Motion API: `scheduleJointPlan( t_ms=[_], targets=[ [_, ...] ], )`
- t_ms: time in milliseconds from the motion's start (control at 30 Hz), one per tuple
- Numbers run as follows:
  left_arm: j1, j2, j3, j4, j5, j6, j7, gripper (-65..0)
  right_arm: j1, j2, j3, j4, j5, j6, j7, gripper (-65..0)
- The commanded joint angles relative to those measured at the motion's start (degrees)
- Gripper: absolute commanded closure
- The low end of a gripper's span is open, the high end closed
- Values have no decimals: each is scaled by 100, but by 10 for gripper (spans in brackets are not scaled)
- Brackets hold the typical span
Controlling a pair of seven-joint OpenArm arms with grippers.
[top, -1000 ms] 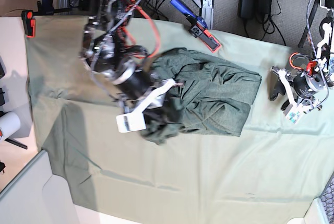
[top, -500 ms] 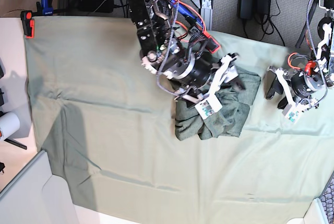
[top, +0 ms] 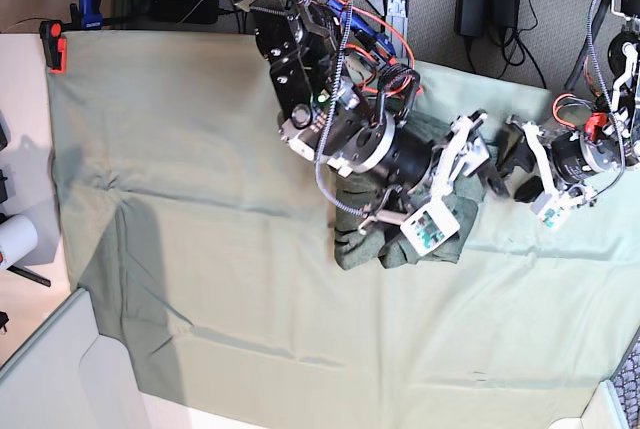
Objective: Fold the T-shirt properly
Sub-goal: 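Press and gather the folded bundle with both grippers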
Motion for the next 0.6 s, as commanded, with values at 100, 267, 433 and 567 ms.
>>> scheduleJointPlan(
  t_ms=[100, 267, 433, 567],
  targets=[
    [-76, -98, -28, 245, -374, -299, 120, -332, 192, -48, 240, 105, -599, 44, -48, -421],
    [-2, -157, -26, 1086, -918, -299, 452, -177, 190, 216, 1040, 101, -765, 42, -61, 0],
    [343, -155, 214, 2339, -1237, -299, 468, -126, 192, 501, 1668, -225, -138, 46, 13, 0],
    [380, -15, 951, 2465, -798, -299, 428, -83, 210, 514, 1650, -710, -37, 48, 63, 0]
  ],
)
